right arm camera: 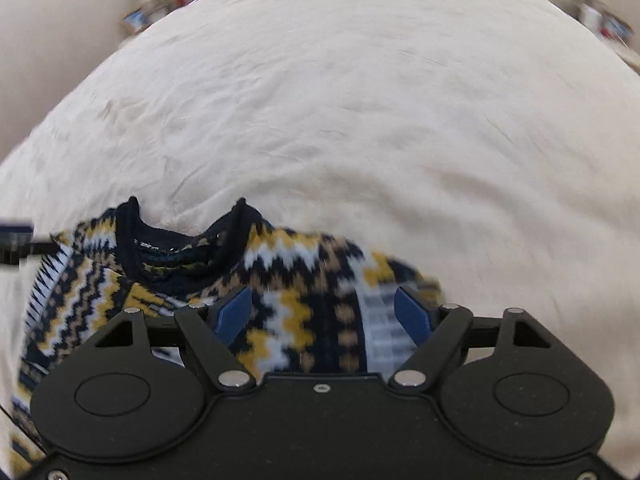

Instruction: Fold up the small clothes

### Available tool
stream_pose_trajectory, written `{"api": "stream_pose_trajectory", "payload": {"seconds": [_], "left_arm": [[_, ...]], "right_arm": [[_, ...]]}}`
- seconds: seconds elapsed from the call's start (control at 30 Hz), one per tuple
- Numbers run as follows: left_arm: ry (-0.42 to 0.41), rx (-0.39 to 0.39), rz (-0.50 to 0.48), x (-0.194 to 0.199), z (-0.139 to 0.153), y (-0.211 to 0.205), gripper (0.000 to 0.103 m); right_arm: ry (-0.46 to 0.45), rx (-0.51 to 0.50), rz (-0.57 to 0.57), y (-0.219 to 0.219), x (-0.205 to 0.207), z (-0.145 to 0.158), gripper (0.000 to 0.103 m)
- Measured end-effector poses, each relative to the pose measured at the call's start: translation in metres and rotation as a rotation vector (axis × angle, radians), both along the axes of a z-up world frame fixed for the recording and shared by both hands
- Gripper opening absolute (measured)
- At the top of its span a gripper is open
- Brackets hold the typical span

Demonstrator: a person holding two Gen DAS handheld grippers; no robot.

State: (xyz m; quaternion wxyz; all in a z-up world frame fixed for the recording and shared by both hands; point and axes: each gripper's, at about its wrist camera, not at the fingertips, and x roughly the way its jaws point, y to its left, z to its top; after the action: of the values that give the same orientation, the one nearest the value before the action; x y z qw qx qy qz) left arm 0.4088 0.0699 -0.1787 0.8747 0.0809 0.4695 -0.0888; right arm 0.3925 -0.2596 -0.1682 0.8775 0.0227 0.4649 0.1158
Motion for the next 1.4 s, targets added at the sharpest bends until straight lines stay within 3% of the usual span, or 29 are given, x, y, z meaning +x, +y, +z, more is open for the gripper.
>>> {"api": "stream_pose_trajectory", "payload": {"seconds": [0.17,0.27,0.53,0.6,0.67,0.7,0.73,0.8,0.87,0.93,1.0,1.1,1.2,1.23,1.27,1.3,1.33,1.37,1.4], "left_arm": [[0.032,0.096,-0.064,0.028,-0.026,-0.01,0.092],[0.093,0.134,-0.083,0.035,-0.046,-0.009,0.093],[0.122,0.085,-0.094,0.038,-0.062,-0.001,0.093],[0.102,0.06,-0.111,0.036,-0.061,-0.002,0.08],[0.083,0.025,-0.137,0.031,-0.058,-0.004,0.042],[0.063,0.036,-0.143,0.026,-0.055,-0.009,0.033],[0.035,0.063,-0.149,0.02,-0.051,-0.014,0.017],[-0.055,0.11,-0.151,0.006,-0.041,-0.021,0.006],[-0.1,0.094,-0.113,0.001,-0.034,-0.018,0.007],[-0.066,0.081,-0.056,0.011,-0.042,-0.01,0.007],[-0.011,0.1,-0.026,0.023,-0.058,-0.006,0.008],[-0.015,0.128,-0.037,0.028,-0.062,-0.012,0.009],[-0.002,0.112,-0.031,0.031,-0.058,-0.011,0.015],[0.004,0.097,-0.022,0.032,-0.057,-0.007,0.024],[0.004,0.077,-0.009,0.032,-0.053,-0.003,0.029],[0.001,0.041,0.003,0.031,-0.047,0.003,0.032],[0.004,0.001,0.012,0.028,-0.045,0.007,0.046],[0.009,-0.033,0.026,0.024,-0.038,0.012,0.072],[0.003,-0.056,0.04,0.022,-0.034,0.014,0.081]], "right_arm": [[0.0,-0.084,0.12,0.012,0.024,-0.015,0.081],[0.034,-0.136,0.188,0.019,0.036,-0.032,0.081],[0.067,-0.162,0.348,0.044,0.049,-0.054,0.082],[0.077,-0.139,0.366,0.045,0.05,-0.055,0.077],[0.086,-0.095,0.391,0.047,0.048,-0.054,0.044],[0.083,-0.096,0.397,0.049,0.045,-0.052,0.034],[0.082,-0.097,0.408,0.051,0.041,-0.05,0.022],[0.043,-0.125,0.416,0.058,0.029,-0.039,0.021],[-0.038,-0.156,0.371,0.057,0.016,-0.024,0.02],[-0.065,-0.163,0.31,0.051,0.016,-0.019,0.02],[-0.019,-0.197,0.283,0.051,0.025,-0.033,0.02],[0.038,-0.212,0.277,0.058,0.034,-0.058,0.021],[0.043,-0.193,0.234,0.06,0.038,-0.055,0.037],[0.038,-0.199,0.217,0.06,0.038,-0.052,0.054],[0.032,-0.207,0.196,0.057,0.037,-0.05,0.079],[0.032,-0.197,0.177,0.054,0.036,-0.047,0.091],[0.031,-0.171,0.158,0.047,0.036,-0.044,0.097],[0.029,-0.148,0.135,0.042,0.033,-0.039,0.096],[0.024,-0.133,0.11,0.038,0.029,-0.034,0.096]]}}
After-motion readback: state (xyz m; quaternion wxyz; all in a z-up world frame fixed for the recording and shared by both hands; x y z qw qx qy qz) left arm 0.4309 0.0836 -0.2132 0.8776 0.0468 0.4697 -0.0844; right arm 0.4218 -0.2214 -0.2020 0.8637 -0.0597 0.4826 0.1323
